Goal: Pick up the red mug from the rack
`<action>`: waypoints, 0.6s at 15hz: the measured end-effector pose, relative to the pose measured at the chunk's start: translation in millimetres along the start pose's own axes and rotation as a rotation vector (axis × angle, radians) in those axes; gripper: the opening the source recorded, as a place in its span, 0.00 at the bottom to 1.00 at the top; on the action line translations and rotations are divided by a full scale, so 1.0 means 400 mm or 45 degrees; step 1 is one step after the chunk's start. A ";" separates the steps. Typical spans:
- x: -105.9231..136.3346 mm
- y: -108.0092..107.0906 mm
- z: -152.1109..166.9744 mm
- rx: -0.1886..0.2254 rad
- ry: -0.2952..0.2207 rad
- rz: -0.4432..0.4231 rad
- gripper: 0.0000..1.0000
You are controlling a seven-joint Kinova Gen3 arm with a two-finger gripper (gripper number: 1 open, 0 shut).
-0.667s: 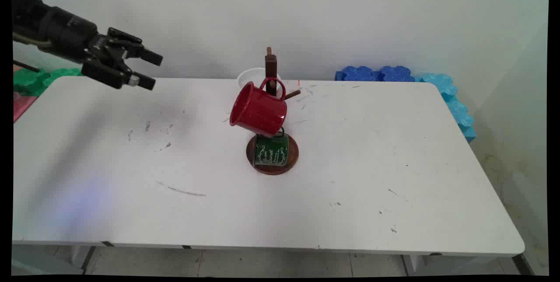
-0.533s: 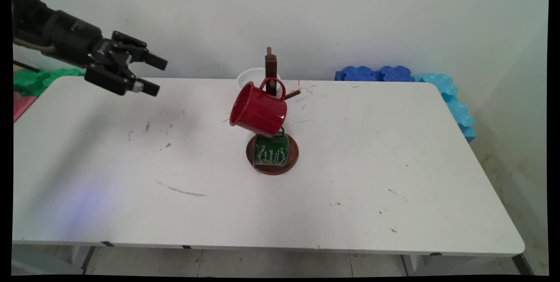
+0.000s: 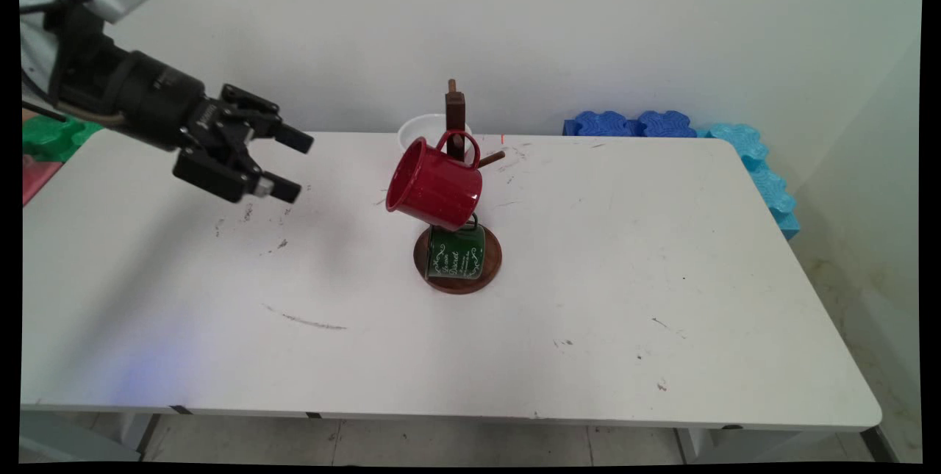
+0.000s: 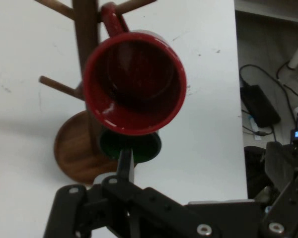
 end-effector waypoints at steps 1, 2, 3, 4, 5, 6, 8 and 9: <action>0.003 0.008 0.014 -0.004 -0.003 -0.006 1.00; 0.005 0.014 0.023 -0.006 -0.004 -0.010 1.00; 0.007 0.021 0.037 -0.010 -0.005 -0.017 1.00; 0.012 0.028 0.052 -0.013 -0.005 -0.026 1.00; 0.019 0.033 0.067 -0.015 -0.004 -0.034 1.00; 0.025 0.036 0.080 -0.014 -0.003 -0.042 1.00; 0.035 0.040 0.102 -0.011 0.000 -0.054 1.00; 0.039 0.041 0.110 -0.009 0.001 -0.059 1.00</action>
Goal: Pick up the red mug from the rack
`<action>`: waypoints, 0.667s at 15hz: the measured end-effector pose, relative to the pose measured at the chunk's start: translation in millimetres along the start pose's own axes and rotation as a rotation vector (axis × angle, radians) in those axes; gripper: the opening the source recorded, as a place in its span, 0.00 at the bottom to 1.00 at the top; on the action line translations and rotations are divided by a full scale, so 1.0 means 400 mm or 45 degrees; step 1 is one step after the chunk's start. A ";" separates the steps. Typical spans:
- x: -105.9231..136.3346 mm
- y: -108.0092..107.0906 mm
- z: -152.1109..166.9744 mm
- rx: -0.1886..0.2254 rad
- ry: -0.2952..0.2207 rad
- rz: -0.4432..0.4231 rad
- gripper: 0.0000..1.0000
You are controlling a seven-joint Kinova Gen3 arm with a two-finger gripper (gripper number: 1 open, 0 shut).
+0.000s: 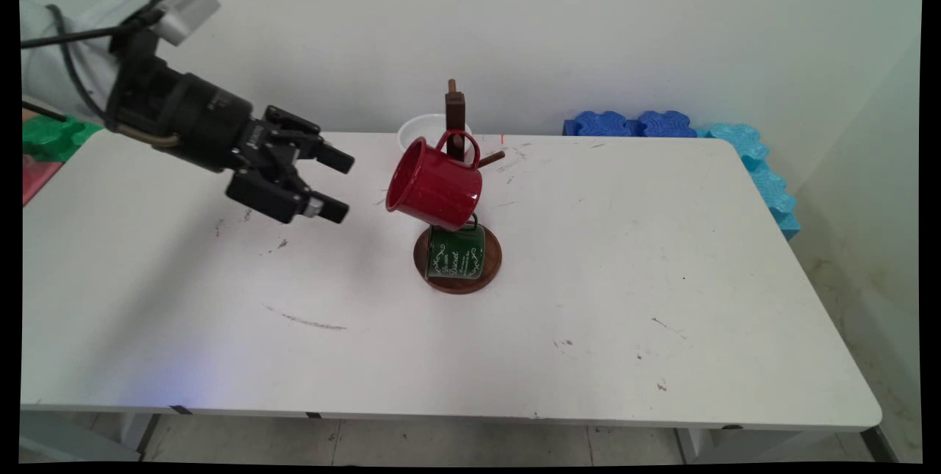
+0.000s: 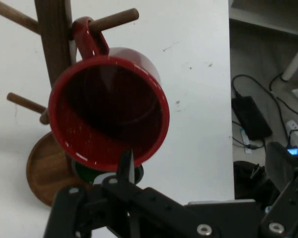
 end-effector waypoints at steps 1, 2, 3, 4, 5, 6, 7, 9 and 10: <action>0.005 0.002 0.012 0.002 0.001 -0.009 1.00; 0.008 0.003 0.020 0.004 0.001 -0.015 1.00; 0.012 0.005 0.033 0.006 0.001 -0.025 1.00; 0.015 0.006 0.041 0.008 0.001 -0.032 1.00; 0.018 0.008 0.053 0.010 0.001 -0.042 1.00; 0.020 0.008 0.060 0.011 0.001 -0.048 1.00; 0.023 0.009 0.072 0.013 0.000 -0.058 1.00; 0.028 0.011 0.097 0.018 -0.002 -0.081 1.00; 0.029 0.011 0.108 0.019 -0.004 -0.091 1.00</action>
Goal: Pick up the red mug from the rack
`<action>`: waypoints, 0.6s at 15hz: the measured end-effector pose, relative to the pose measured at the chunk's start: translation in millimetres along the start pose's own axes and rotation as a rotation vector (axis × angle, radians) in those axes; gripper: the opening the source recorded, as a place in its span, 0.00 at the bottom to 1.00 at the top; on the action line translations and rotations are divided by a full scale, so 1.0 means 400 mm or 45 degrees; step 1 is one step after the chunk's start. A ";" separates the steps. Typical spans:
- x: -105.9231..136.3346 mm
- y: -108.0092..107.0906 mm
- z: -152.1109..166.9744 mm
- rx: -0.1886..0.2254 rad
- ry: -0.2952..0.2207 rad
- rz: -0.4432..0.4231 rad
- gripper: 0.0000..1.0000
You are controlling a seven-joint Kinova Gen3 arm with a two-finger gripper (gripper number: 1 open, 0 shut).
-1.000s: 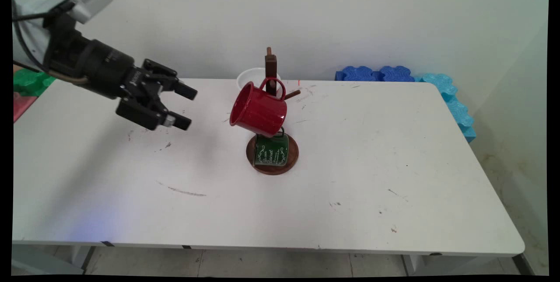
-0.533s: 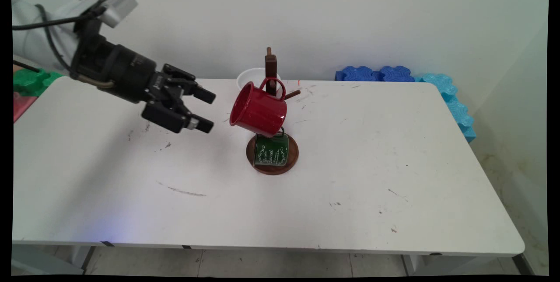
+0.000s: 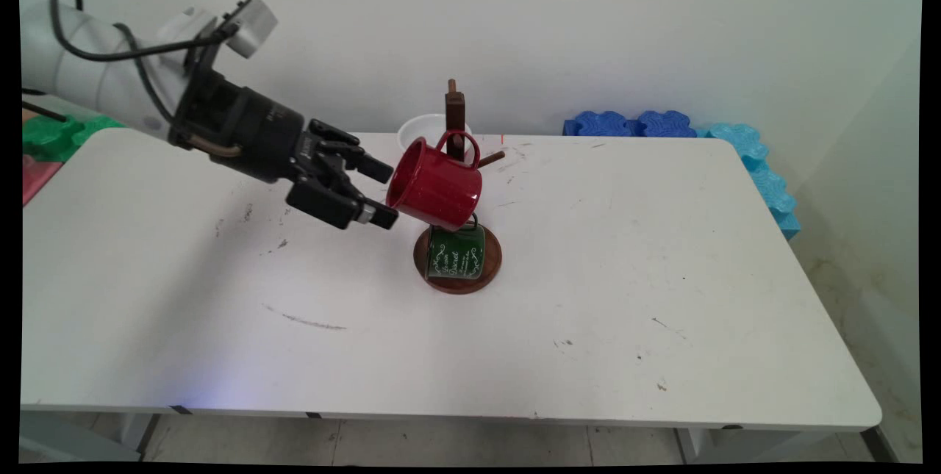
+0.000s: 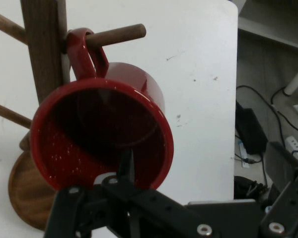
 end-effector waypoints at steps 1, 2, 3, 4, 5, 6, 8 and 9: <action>0.002 0.000 0.012 0.002 -0.002 -0.012 1.00; 0.003 0.001 0.023 0.004 -0.004 -0.024 1.00; 0.004 0.001 0.031 0.005 -0.006 -0.034 1.00; 0.005 0.001 0.037 0.006 -0.007 -0.040 1.00; 0.007 0.001 0.044 0.008 -0.008 -0.048 1.00; 0.008 0.001 0.049 0.009 -0.009 -0.054 1.00; 0.010 0.001 0.060 0.012 -0.010 -0.066 1.00; 0.012 0.001 0.065 0.013 -0.010 -0.073 1.00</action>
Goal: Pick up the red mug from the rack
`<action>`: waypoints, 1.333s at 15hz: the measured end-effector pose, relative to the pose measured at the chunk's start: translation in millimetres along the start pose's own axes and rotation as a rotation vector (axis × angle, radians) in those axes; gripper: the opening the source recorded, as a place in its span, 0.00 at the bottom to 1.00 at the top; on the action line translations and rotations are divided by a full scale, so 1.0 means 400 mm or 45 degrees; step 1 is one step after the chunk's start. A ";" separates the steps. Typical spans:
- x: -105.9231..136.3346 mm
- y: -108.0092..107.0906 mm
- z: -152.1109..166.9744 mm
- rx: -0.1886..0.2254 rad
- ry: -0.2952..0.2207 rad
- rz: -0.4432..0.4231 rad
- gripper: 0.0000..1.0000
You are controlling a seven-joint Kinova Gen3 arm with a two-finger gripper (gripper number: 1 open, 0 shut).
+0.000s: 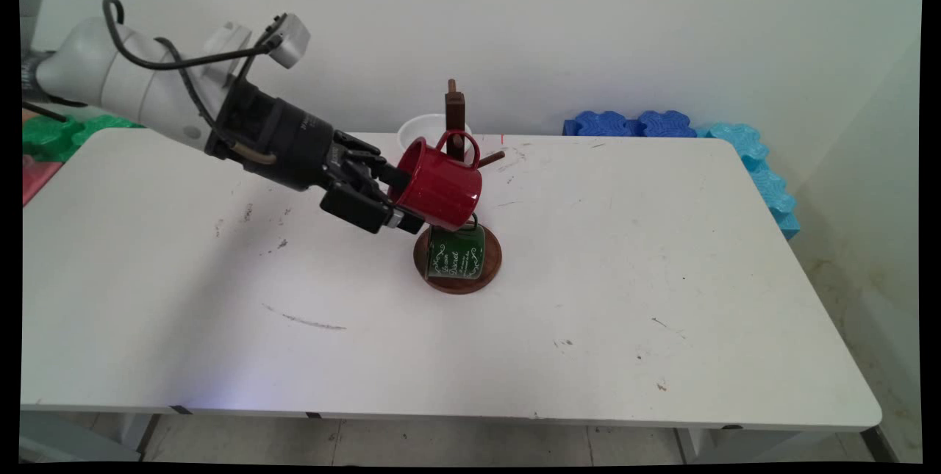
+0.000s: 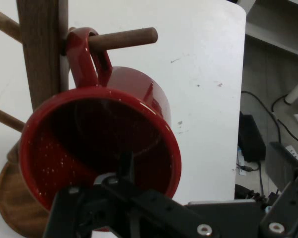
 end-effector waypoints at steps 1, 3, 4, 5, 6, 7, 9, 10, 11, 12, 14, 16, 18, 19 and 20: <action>0.001 0.000 0.003 0.001 0.000 -0.005 1.00; 0.003 0.001 0.011 0.005 -0.002 -0.017 1.00; 0.003 0.002 0.015 0.007 -0.004 -0.022 1.00; 0.003 0.003 0.017 0.008 -0.005 -0.026 1.00; 0.003 0.004 0.019 0.010 -0.008 -0.031 1.00; 0.003 0.005 0.020 0.013 -0.009 -0.034 1.00; 0.003 0.006 0.022 0.016 -0.013 -0.037 1.00; 0.004 0.006 0.022 0.018 -0.015 -0.038 1.00; 0.004 0.007 0.022 0.019 -0.017 -0.039 1.00; 0.004 0.007 0.022 0.021 -0.020 -0.039 1.00; 0.006 0.007 0.020 0.025 -0.022 -0.039 1.00; 0.007 0.008 0.018 0.027 -0.026 -0.039 1.00; 0.008 0.008 0.016 0.029 -0.027 -0.039 1.00; 0.009 0.009 0.015 0.030 -0.027 -0.039 1.00; 0.010 0.008 0.015 0.032 -0.027 -0.039 0.00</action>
